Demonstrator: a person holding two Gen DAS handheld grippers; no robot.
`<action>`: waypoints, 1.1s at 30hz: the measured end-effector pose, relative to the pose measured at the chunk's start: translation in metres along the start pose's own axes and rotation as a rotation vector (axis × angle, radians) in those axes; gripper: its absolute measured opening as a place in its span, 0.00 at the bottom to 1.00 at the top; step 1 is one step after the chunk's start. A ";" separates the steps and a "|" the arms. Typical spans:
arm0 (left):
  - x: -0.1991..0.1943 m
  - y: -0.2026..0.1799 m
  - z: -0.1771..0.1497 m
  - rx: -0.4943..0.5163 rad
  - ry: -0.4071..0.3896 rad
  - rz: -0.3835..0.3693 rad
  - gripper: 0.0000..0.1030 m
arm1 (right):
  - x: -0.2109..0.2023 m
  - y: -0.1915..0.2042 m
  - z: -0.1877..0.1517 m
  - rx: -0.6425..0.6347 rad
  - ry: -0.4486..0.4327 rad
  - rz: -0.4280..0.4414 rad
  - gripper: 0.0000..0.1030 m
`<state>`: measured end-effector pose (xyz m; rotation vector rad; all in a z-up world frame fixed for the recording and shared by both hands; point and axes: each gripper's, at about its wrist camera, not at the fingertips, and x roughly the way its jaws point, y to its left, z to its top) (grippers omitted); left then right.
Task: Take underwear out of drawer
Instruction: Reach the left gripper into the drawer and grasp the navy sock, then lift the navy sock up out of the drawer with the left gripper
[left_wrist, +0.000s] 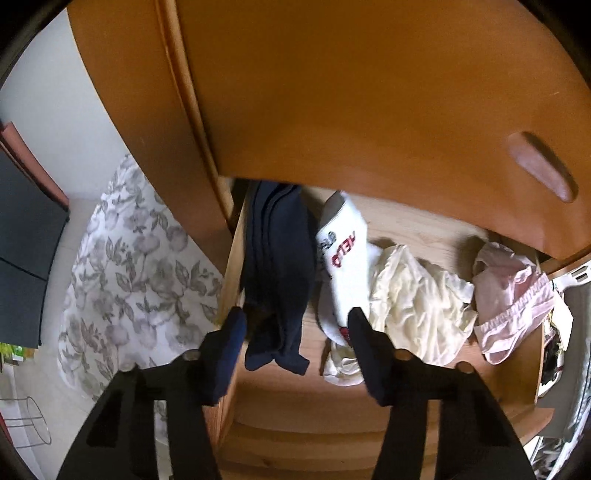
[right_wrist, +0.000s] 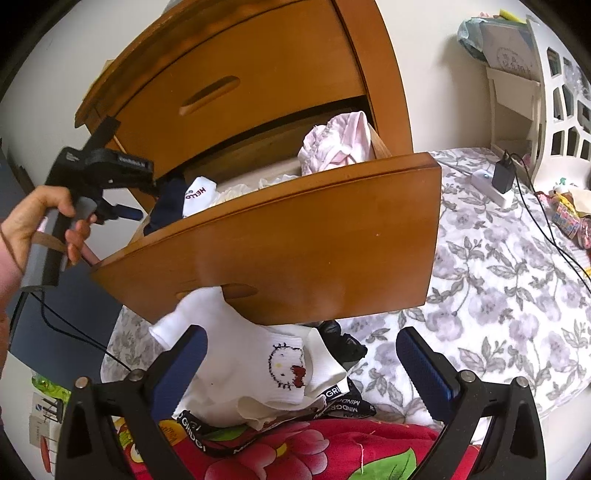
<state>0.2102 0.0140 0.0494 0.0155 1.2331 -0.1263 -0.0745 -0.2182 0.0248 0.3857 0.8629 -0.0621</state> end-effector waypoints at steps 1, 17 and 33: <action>0.004 0.001 0.000 0.002 0.004 0.007 0.53 | 0.000 0.000 0.000 0.001 0.000 0.001 1.00; 0.036 0.006 0.004 -0.007 0.058 0.022 0.20 | 0.004 -0.001 0.000 0.005 0.015 0.007 1.00; -0.001 0.006 -0.016 -0.003 -0.082 -0.108 0.05 | 0.003 -0.002 -0.001 0.012 0.009 -0.006 1.00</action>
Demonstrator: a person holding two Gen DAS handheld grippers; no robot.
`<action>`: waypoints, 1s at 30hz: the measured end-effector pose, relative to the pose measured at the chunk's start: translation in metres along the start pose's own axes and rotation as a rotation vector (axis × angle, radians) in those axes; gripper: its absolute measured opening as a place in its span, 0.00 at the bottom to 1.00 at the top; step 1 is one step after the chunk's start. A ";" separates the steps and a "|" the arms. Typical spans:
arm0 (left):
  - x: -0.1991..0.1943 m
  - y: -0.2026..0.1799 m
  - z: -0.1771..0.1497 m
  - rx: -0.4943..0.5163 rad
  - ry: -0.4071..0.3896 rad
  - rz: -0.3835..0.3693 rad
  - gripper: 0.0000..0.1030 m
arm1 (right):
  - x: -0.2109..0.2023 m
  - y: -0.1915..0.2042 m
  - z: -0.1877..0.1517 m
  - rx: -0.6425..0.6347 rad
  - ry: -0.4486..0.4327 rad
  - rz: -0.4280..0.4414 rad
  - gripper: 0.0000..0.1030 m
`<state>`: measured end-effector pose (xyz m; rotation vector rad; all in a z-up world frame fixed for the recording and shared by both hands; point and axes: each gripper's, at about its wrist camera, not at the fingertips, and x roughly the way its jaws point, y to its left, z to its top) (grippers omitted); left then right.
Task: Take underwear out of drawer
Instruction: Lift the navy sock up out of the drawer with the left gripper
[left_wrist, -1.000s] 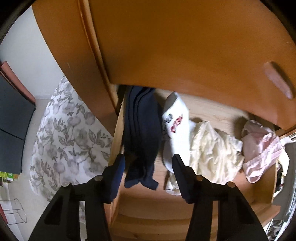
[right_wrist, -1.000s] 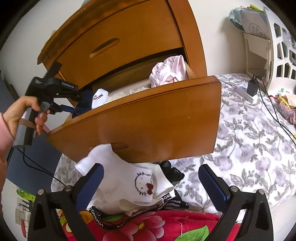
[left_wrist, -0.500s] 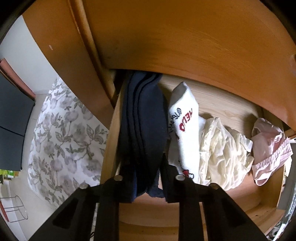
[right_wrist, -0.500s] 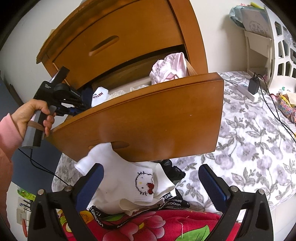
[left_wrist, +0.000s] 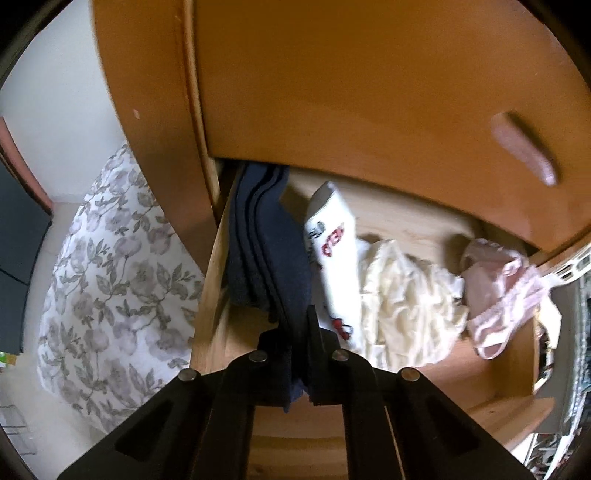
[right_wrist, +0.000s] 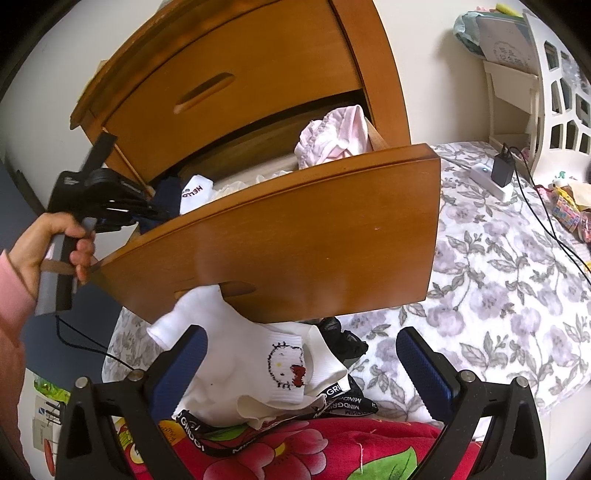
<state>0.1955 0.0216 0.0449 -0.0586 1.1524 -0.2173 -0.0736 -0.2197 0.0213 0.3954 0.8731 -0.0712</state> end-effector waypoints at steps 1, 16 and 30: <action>-0.004 0.001 -0.001 -0.004 -0.013 -0.013 0.05 | 0.000 0.000 0.000 -0.001 -0.001 -0.002 1.00; -0.085 0.004 -0.034 0.052 -0.317 -0.124 0.03 | 0.001 0.000 -0.001 0.001 0.008 -0.013 1.00; -0.112 -0.003 -0.043 0.131 -0.389 -0.125 0.03 | 0.003 0.003 -0.001 -0.016 0.024 -0.034 1.00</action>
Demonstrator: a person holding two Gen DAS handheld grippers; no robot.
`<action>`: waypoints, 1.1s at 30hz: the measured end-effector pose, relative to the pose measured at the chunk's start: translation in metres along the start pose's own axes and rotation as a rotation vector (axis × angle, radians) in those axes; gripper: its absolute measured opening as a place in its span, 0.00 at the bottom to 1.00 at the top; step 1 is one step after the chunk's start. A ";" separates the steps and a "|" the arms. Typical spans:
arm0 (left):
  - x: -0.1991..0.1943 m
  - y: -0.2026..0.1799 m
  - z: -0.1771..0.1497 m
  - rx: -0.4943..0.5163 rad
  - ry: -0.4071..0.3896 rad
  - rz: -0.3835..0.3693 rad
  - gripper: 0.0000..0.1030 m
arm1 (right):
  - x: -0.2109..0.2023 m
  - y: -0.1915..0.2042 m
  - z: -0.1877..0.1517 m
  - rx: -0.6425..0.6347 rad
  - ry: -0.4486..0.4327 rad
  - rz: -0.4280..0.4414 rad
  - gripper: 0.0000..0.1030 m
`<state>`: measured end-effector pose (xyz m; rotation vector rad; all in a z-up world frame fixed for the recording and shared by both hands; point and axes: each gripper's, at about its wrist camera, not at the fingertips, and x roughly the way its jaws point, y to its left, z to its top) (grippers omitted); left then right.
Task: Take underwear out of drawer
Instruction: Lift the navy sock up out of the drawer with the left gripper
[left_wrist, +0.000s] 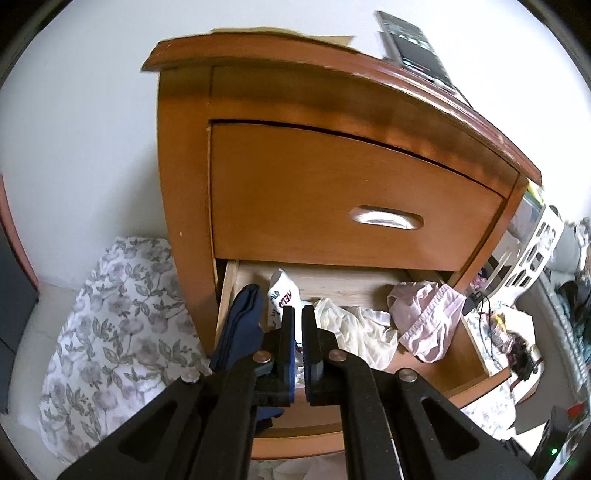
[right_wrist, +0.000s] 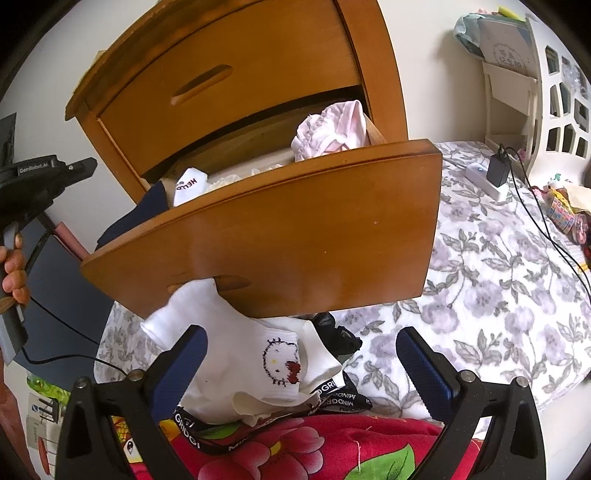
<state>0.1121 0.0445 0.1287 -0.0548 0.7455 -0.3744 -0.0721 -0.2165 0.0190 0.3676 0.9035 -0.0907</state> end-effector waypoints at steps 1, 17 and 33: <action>0.004 0.003 0.002 -0.009 0.023 -0.012 0.03 | 0.000 0.000 0.000 -0.001 0.002 -0.001 1.00; 0.075 0.060 0.005 -0.099 0.326 0.096 0.44 | 0.006 -0.001 -0.001 -0.002 0.030 0.004 1.00; 0.083 0.060 -0.011 -0.207 0.333 -0.068 0.44 | 0.007 0.002 -0.001 -0.010 0.036 -0.006 1.00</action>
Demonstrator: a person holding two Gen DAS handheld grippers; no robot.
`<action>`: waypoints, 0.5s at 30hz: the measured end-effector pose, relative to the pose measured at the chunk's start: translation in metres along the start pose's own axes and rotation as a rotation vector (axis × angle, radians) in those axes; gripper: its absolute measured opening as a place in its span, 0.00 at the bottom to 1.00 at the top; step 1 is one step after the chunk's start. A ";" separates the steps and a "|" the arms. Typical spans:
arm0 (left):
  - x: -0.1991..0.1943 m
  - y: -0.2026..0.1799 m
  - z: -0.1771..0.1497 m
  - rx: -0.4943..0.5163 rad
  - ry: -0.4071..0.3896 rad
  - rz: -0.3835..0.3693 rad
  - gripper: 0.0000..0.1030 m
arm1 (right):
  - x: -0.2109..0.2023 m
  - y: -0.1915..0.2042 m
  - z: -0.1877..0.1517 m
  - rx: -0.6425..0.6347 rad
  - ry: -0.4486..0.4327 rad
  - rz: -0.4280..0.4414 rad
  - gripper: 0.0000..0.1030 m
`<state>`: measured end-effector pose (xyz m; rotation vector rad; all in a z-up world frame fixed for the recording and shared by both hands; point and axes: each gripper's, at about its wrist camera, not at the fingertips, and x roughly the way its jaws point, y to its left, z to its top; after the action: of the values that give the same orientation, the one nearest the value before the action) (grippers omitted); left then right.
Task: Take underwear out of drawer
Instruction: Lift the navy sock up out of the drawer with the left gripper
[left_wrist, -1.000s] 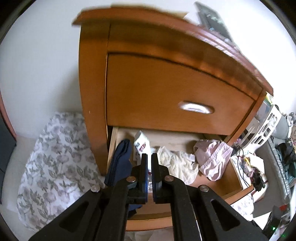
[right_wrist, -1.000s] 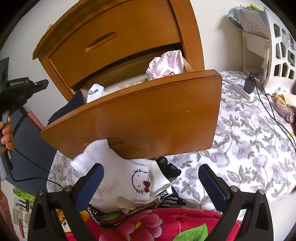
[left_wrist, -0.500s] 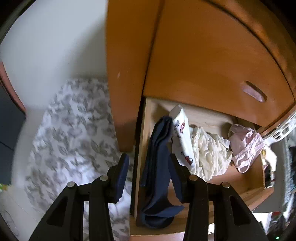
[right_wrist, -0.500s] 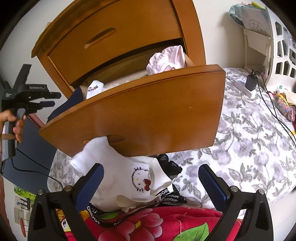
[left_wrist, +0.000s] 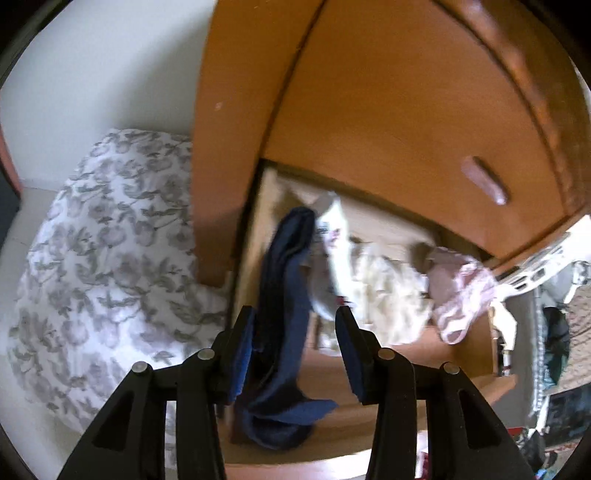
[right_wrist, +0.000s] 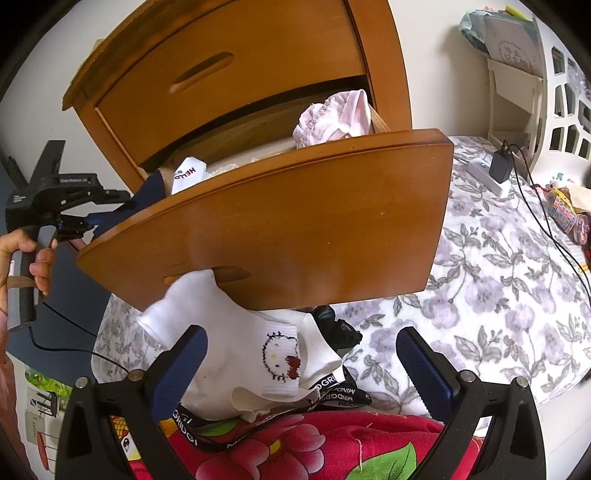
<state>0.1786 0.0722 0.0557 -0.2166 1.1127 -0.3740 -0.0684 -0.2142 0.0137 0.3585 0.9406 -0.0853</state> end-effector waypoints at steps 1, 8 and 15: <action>0.000 -0.003 0.000 0.009 0.001 -0.007 0.44 | 0.000 0.000 0.000 0.000 0.002 0.000 1.00; 0.018 -0.018 -0.005 0.047 0.059 0.004 0.44 | 0.001 0.000 0.000 0.000 0.006 0.001 1.00; 0.034 -0.022 -0.006 0.062 0.100 0.113 0.33 | 0.003 -0.002 0.000 0.007 0.016 0.010 1.00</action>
<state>0.1820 0.0390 0.0322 -0.0800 1.2044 -0.3206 -0.0670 -0.2157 0.0105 0.3709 0.9548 -0.0765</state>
